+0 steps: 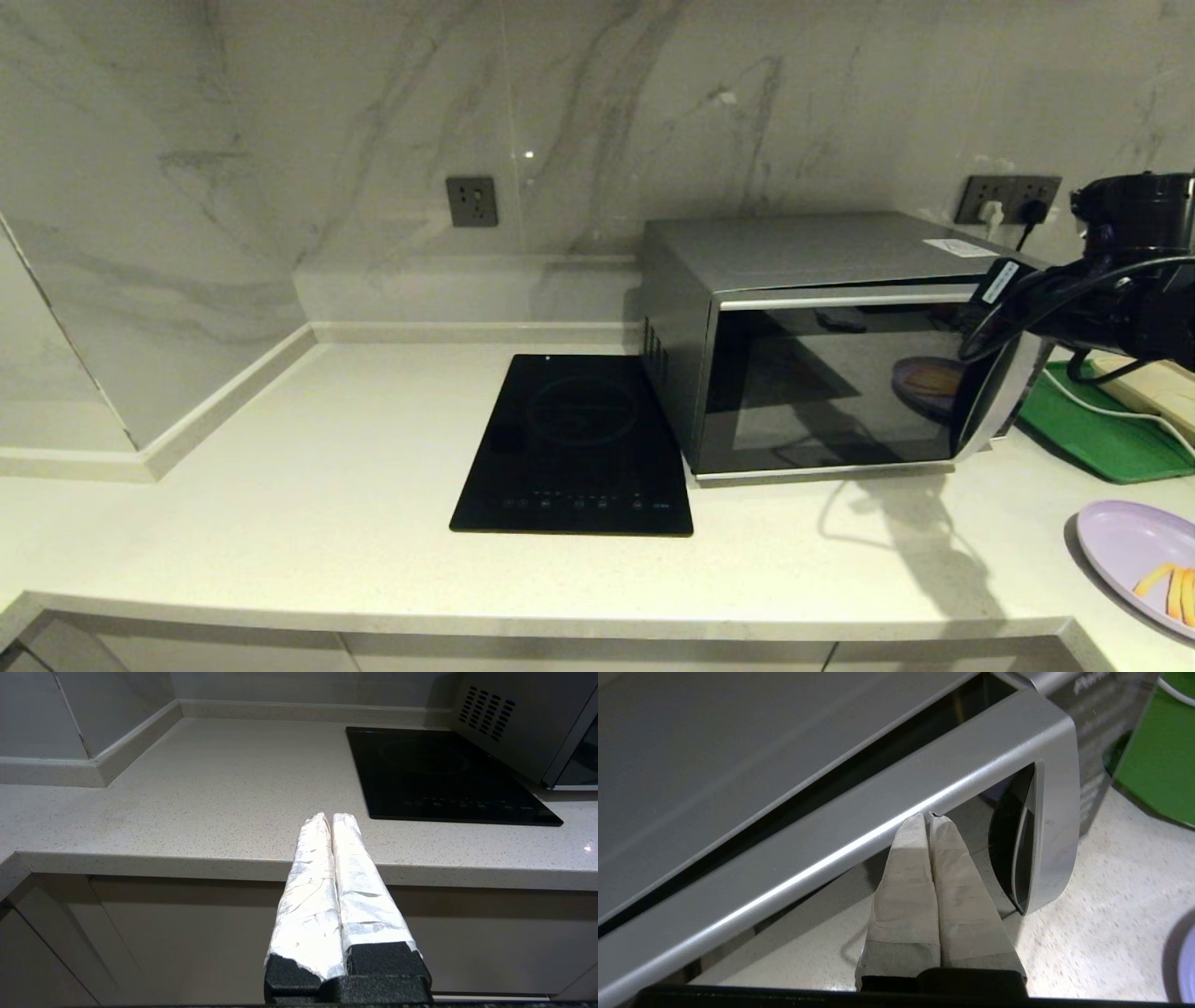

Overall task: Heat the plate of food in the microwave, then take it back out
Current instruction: Close the microwave oven

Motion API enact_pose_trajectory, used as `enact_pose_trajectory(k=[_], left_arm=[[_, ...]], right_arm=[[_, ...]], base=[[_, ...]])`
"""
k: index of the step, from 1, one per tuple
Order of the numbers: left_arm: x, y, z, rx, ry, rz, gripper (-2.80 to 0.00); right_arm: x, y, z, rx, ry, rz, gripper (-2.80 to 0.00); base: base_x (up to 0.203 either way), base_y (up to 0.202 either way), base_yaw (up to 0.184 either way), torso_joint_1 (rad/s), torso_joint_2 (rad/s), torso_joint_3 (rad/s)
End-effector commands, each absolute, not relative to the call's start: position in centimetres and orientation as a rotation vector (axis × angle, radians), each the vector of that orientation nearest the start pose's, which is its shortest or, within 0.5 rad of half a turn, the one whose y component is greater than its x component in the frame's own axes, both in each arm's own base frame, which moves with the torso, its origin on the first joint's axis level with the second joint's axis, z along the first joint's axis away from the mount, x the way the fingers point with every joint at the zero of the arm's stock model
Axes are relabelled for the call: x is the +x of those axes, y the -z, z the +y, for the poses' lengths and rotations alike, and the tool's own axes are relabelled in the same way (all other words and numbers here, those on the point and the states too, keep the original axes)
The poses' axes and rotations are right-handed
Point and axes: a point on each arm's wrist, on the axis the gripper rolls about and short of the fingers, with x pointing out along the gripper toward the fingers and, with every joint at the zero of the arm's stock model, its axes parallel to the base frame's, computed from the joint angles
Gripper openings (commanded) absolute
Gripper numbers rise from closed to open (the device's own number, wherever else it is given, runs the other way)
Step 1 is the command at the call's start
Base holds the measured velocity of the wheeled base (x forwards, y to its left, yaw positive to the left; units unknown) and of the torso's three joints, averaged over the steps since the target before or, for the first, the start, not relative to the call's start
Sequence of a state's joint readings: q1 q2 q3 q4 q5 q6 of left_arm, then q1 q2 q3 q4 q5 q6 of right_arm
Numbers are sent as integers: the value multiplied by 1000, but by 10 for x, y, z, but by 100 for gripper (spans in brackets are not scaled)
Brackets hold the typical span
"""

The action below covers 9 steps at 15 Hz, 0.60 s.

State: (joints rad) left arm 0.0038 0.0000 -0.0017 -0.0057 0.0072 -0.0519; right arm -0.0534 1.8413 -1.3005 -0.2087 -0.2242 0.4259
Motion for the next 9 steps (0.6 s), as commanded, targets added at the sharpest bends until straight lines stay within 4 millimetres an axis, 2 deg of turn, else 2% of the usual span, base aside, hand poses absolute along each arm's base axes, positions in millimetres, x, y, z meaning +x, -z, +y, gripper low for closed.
enact_pose_trajectory(k=[1, 9], left_arm=[[-23, -77, 0, -52, -12, -9, -280], [-23, -77, 0, -52, -12, -8, -280]], right_arm=[[374, -228, -25, 393, 343, 266, -280], [383, -223, -26, 392, 346, 275, -280]], base=[[0, 0, 0, 0, 0, 0], [0, 0, 0, 0, 0, 0]])
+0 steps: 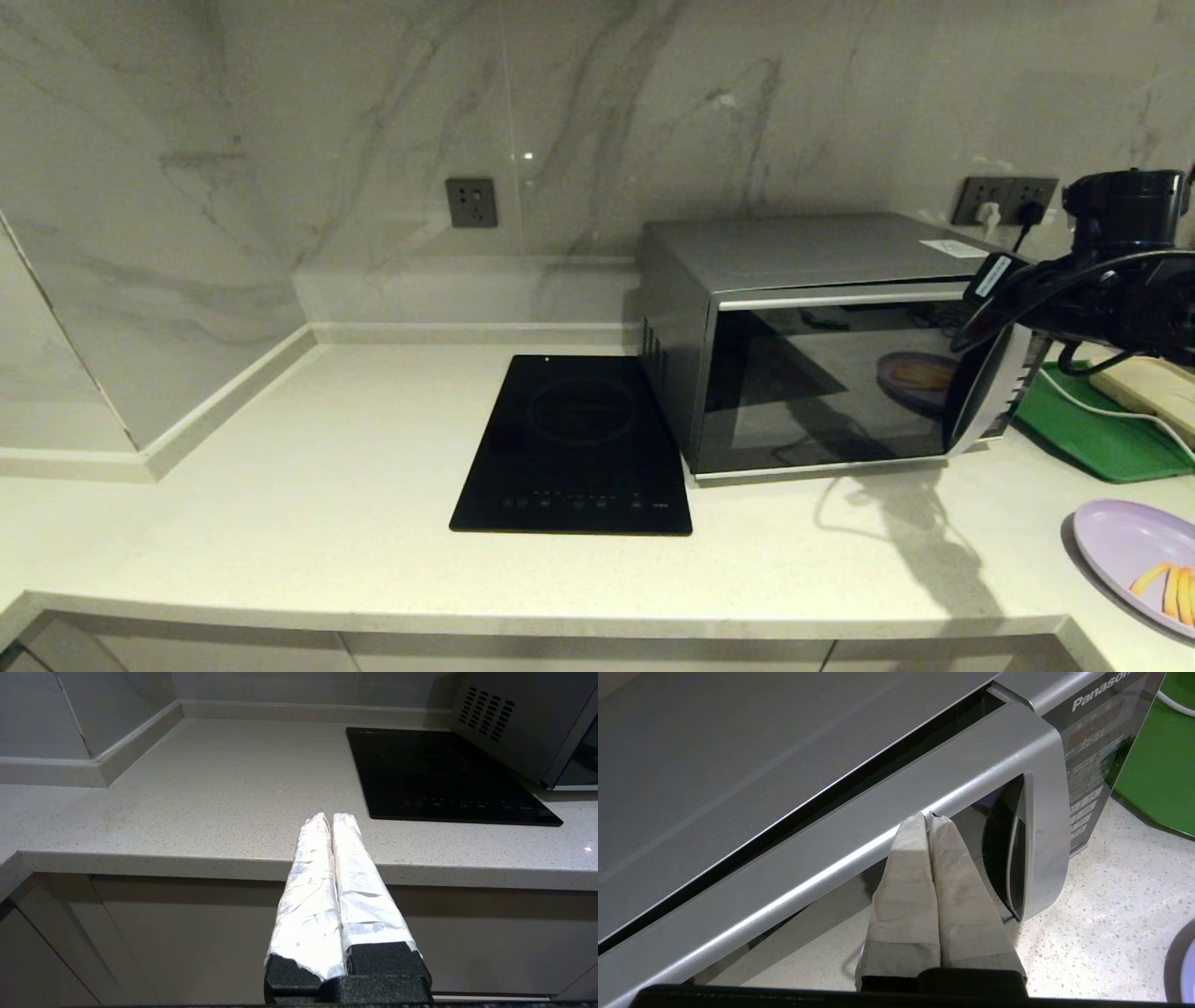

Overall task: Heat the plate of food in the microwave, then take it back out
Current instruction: Close the microwave oven

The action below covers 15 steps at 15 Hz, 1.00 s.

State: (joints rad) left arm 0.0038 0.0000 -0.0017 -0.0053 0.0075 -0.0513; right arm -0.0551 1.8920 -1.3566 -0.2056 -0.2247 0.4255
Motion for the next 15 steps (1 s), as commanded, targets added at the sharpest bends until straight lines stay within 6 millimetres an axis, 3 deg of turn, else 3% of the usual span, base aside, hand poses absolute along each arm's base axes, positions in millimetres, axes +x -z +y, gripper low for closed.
enact_pose_trajectory(k=[1, 8, 12, 15], left_arm=[[-23, -77, 0, -52, -12, -9, -280], [-23, -77, 0, -52, -12, -8, -280], [-23, -77, 0, -52, -12, -8, -280], [-23, -76, 0, -52, -11, -9, -280]], right_arm=[[385, -220, -26, 391, 347, 283, -280], [394, -215, -27, 394, 347, 287, -280], [386, -227, -26, 396, 340, 258, -280], [360, -251, -25, 399, 331, 223, -280]], base=[[0, 0, 0, 0, 0, 0], [0, 0, 0, 0, 0, 0], [0, 0, 0, 0, 0, 0], [0, 0, 0, 0, 0, 0]])
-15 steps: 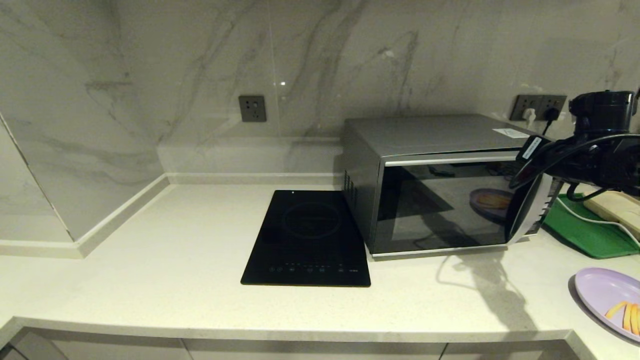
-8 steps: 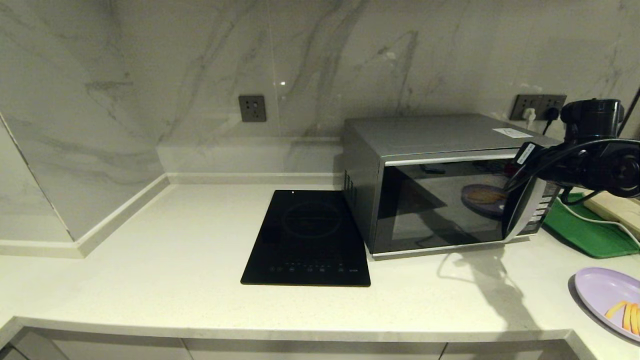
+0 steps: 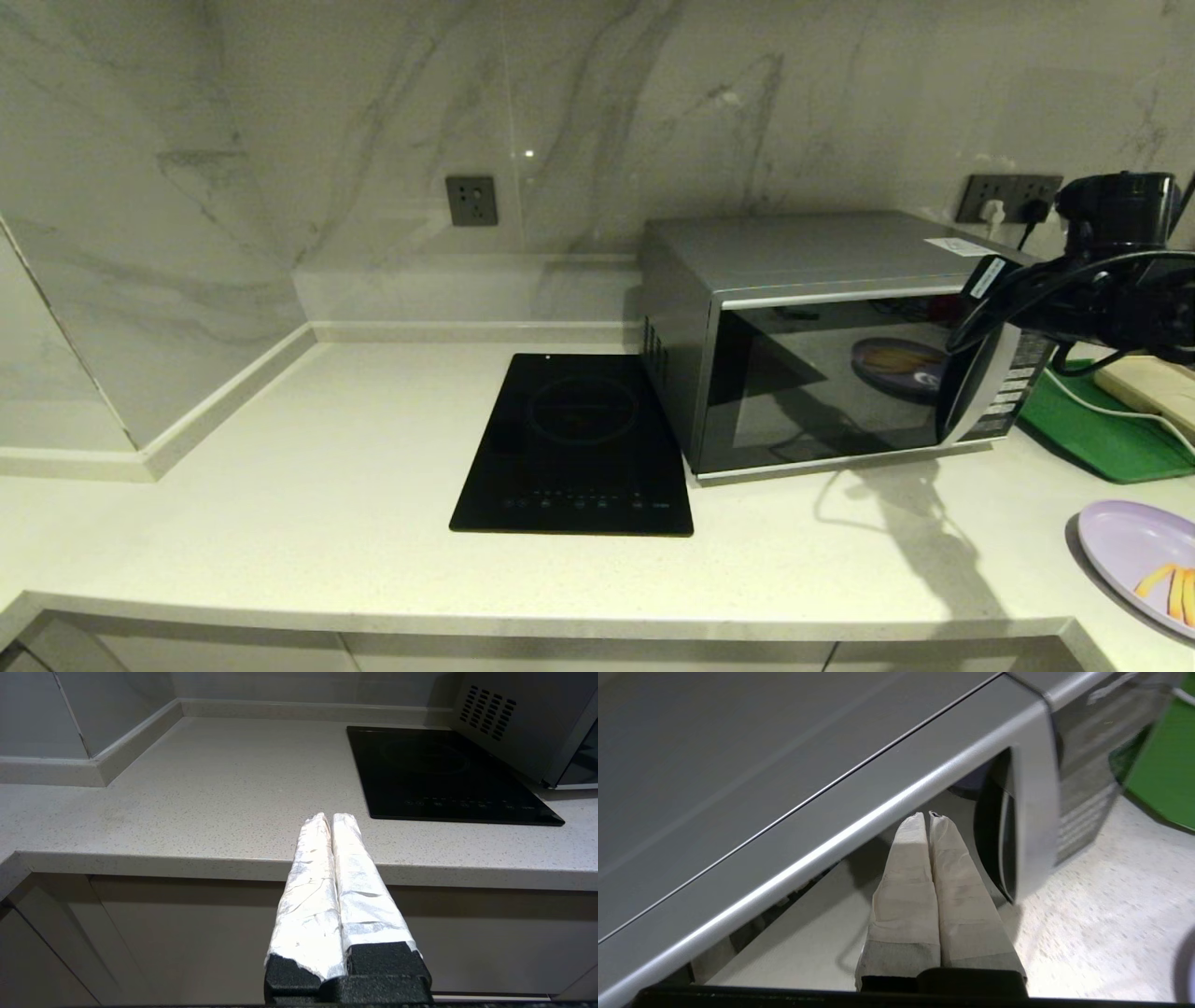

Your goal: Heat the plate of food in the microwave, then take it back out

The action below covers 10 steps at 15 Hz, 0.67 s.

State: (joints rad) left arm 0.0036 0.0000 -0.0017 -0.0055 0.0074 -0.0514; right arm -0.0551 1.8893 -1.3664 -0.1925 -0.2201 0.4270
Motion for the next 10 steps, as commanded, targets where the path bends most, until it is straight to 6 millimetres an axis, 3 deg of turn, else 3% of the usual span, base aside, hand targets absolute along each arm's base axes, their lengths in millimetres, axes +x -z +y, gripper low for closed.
enact_pose_trajectory(k=[1, 6, 10], left_arm=[[-23, -77, 0, -52, -12, -8, -280], [-23, -77, 0, -52, -12, -9, -280], [-23, -77, 0, -52, -12, -9, -280]], right_arm=[[344, -264, -23, 401, 321, 218, -280], [239, -317, -16, 408, 254, 239, -280], [127, -345, -8, 386, 140, 249, -280]], base=[[0, 0, 0, 0, 0, 0], [0, 0, 0, 0, 0, 0], [0, 0, 0, 0, 0, 0]])
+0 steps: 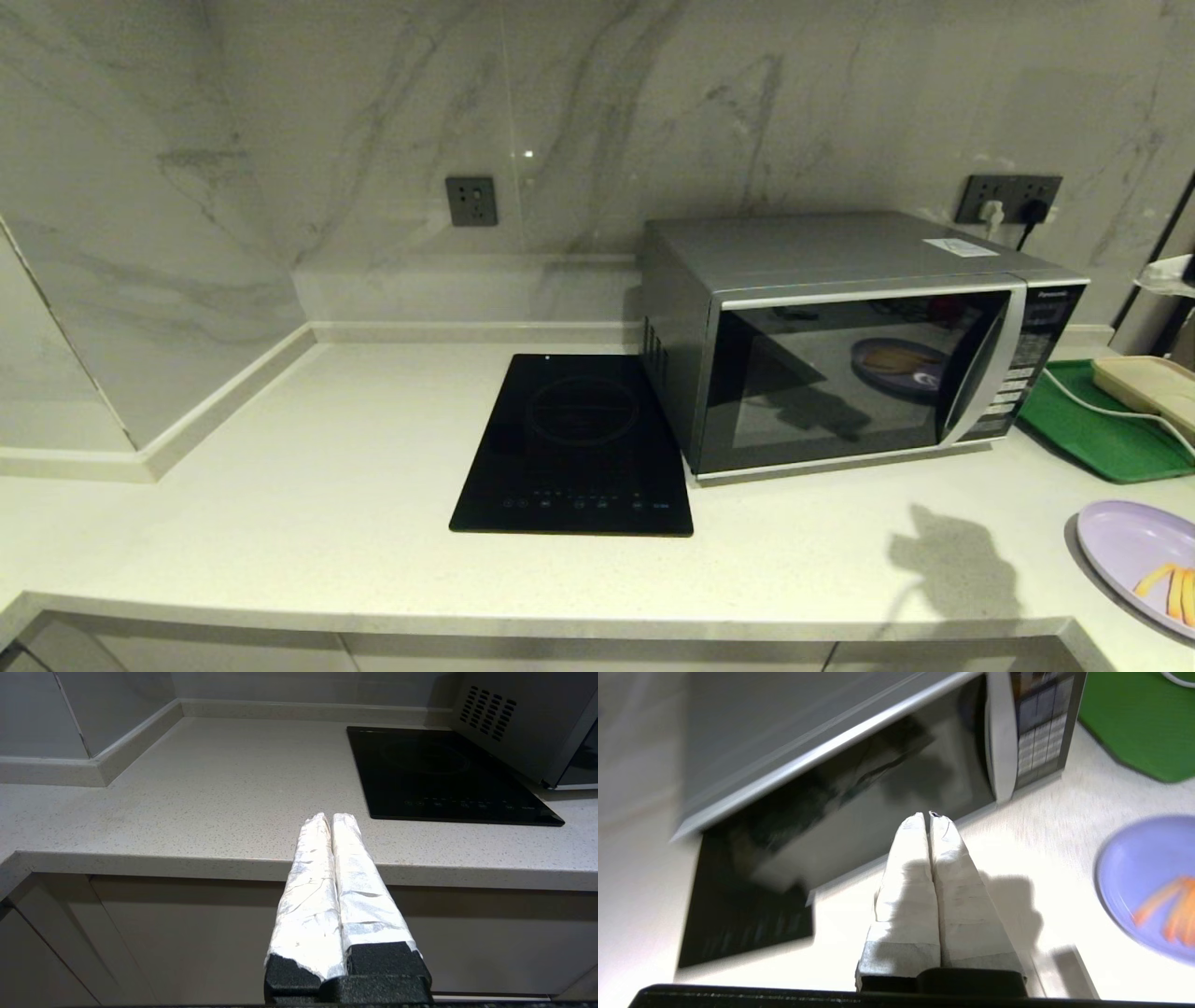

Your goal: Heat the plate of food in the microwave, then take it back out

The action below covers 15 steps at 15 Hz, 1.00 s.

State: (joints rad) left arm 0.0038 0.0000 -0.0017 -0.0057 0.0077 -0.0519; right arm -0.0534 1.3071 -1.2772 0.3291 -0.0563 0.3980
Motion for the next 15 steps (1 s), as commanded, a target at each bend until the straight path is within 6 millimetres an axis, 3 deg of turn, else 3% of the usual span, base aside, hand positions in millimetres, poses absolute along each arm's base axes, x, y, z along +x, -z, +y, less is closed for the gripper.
enact_pose_trajectory(k=[1, 4, 7, 10, 15], left_arm=[[-23, -76, 0, -52, -12, -10, -280], [-23, -77, 0, -52, -12, -8, -280], [-23, -77, 0, -52, -11, -8, -280], [-23, -77, 0, -52, -12, -8, -280], [-23, -77, 0, -52, -11, -8, -280]], right_arm=[[95, -347, -5, 364, 109, 243, -280], [12, -339, 0, 280, 56, 233, -280], [-50, -325, 4, 171, 27, 167, -280], [-90, -310, 6, 87, 15, 135, -280], [-139, -279, 7, 71, -2, 84, -280]], base=[[0, 0, 0, 0, 0, 0], [0, 0, 0, 0, 0, 0], [0, 0, 0, 0, 0, 0], [0, 0, 0, 0, 0, 0], [0, 0, 0, 0, 0, 0]])
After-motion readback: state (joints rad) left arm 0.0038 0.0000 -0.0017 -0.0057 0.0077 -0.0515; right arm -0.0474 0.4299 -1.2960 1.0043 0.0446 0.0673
